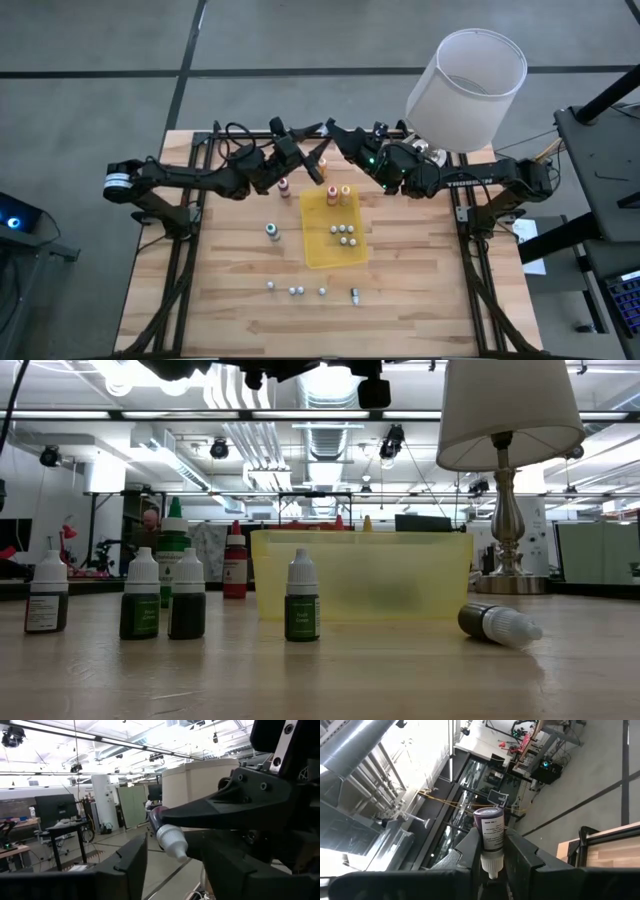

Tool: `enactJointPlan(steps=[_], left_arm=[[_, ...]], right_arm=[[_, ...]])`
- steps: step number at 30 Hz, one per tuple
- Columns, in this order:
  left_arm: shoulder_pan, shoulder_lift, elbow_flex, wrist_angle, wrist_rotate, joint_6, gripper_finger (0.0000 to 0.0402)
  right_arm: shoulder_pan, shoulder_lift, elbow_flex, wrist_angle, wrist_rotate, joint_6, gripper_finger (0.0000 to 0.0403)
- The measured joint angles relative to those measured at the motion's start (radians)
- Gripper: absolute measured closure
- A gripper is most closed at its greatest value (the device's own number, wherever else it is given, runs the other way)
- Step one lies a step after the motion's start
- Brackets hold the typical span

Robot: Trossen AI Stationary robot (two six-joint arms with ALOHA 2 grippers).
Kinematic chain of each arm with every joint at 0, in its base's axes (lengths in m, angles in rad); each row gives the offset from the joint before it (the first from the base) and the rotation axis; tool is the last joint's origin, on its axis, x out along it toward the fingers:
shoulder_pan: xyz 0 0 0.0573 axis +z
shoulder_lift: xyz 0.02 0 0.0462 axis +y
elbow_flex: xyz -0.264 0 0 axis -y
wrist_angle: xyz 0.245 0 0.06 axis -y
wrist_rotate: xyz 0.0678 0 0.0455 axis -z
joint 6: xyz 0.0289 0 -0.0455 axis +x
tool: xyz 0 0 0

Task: Pick & Place food coloring
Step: Put the small pink food coloring bottle into the bin

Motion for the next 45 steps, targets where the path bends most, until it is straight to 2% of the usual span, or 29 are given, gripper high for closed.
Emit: enactJointPlan(steps=[8,25,45], left_arm=[[0.000,0.000,0.000,0.000,0.000,-0.001,0.0301],[0.000,0.000,0.000,0.000,-0.001,0.000,0.0351],[-0.001,0.000,0.013,-0.003,-0.021,0.034,0.0358]], right_arm=[[0.000,0.000,0.000,0.000,-0.002,0.003,0.0344],[-0.002,-0.001,0.000,0.001,-0.003,0.002,0.0344],[-0.003,-0.002,0.000,0.017,-0.012,-0.027,0.0344]])
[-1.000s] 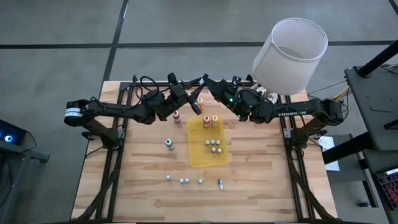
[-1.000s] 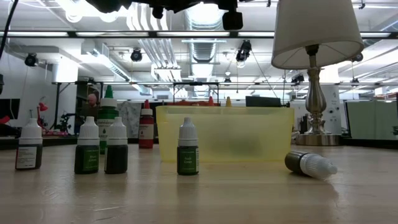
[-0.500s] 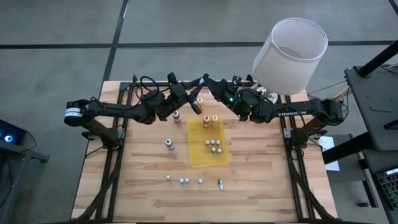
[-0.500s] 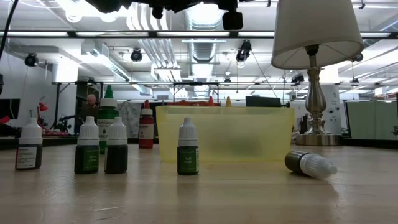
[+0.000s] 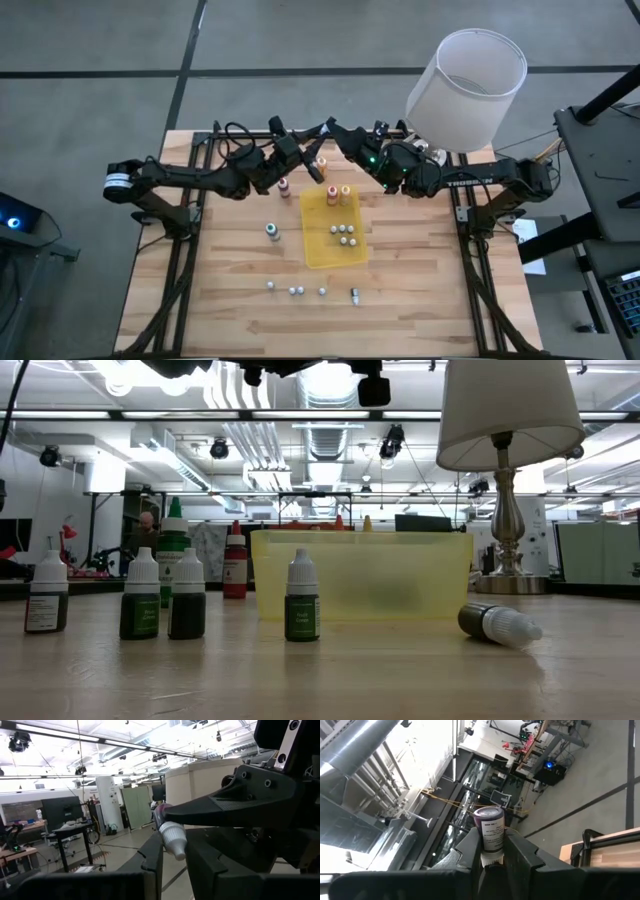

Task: Pick & Place food coloring
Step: Put the small pink food coloring bottle into the bin

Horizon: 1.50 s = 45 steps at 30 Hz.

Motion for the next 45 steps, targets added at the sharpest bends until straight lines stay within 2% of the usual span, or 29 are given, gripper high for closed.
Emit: enactJointPlan(steps=[6,17,23,32,36,40,45], left_arm=[[0.000,0.000,0.000,0.000,-0.001,0.000,0.0358],[0.000,-0.001,0.002,0.003,-0.005,0.000,0.0369],[0.000,-0.001,0.004,0.003,-0.015,0.028,0.0370],[0.016,-0.029,0.002,-0.005,-0.100,0.067,0.0371],[0.024,-0.059,0.002,-0.052,-0.103,0.067,0.0371],[0.025,-0.099,0.002,-0.160,-0.101,0.042,0.0371],[0.025,-0.156,0.000,-0.318,-0.085,-0.012,0.0371]], right_arm=[[0.000,-0.002,0.000,-0.001,-0.001,-0.008,0.0335],[-0.001,-0.002,0.000,0.011,0.003,-0.024,0.0252],[-0.002,-0.002,0.000,0.012,0.011,-0.024,0.0221],[-0.002,-0.010,0.000,0.014,0.014,-0.070,0.0223],[-0.002,-0.037,0.000,0.013,0.014,-0.139,0.0228],[-0.001,-0.102,-0.001,-0.013,0.012,-0.256,0.0232],[-0.001,-0.211,-0.001,-0.177,0.011,-0.361,0.0232]])
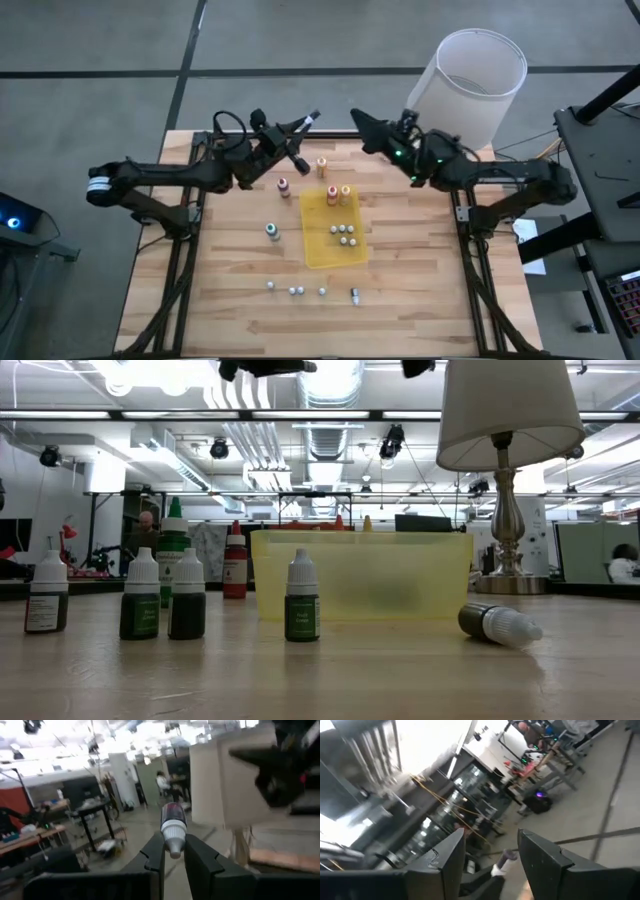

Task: Pick & Place food coloring
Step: Put the small pink food coloring bottle into the bin

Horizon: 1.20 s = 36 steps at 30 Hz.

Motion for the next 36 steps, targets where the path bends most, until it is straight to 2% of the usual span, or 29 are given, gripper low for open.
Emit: enactJointPlan(steps=[5,11,20,25,32,36], left_arm=[[0.000,-0.014,0.019,-0.188,0.047,-0.087,0.0371],[-0.010,-0.005,0.124,-0.443,0.137,-0.185,0.0371],[-0.027,0.006,0.299,-0.835,0.320,-0.346,0.0371],[-0.027,0.006,0.330,-0.934,0.414,-0.419,0.0371],[-0.028,0.023,0.327,-0.965,0.527,-0.498,0.0371],[-0.028,0.058,0.327,-0.979,0.598,-0.523,0.0371]], right_arm=[[0.000,-0.087,0.000,-0.193,-0.005,-0.045,0.0232],[-0.001,-0.160,0.000,-0.398,-0.078,-0.046,0.0232],[-0.001,-0.235,0.001,-0.512,-0.210,-0.045,0.0232],[-0.001,-0.271,0.001,-0.580,-0.269,-0.046,0.0232],[-0.001,-0.299,0.001,-0.684,-0.426,-0.060,0.0232],[0.000,-0.299,0.001,-0.723,-0.477,-0.088,0.0243]])
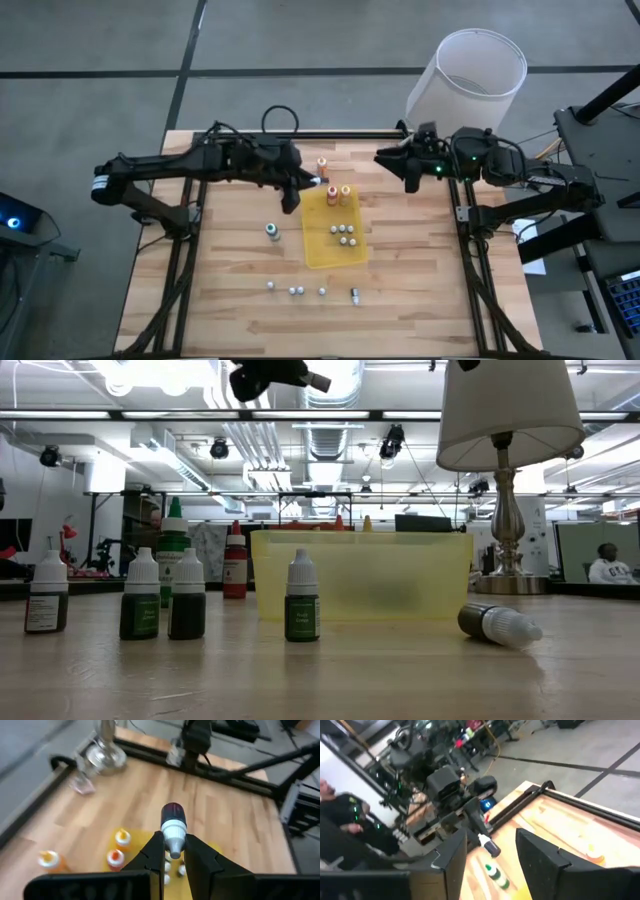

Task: Pick & Place food coloring
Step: Put the small pink food coloring bottle into the bin

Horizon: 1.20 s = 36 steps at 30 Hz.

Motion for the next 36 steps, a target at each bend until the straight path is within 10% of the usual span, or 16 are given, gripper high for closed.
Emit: enactJointPlan(steps=[14,36], left_arm=[[-0.014,0.121,0.091,-0.161,0.130,0.008,0.0371],[-0.119,0.390,0.227,-0.355,0.176,0.059,0.0371]], right_arm=[[-0.001,-0.030,0.000,-0.060,-0.031,-0.089,0.0389],[-0.001,-0.037,0.000,-0.152,0.008,-0.067,0.0394]])
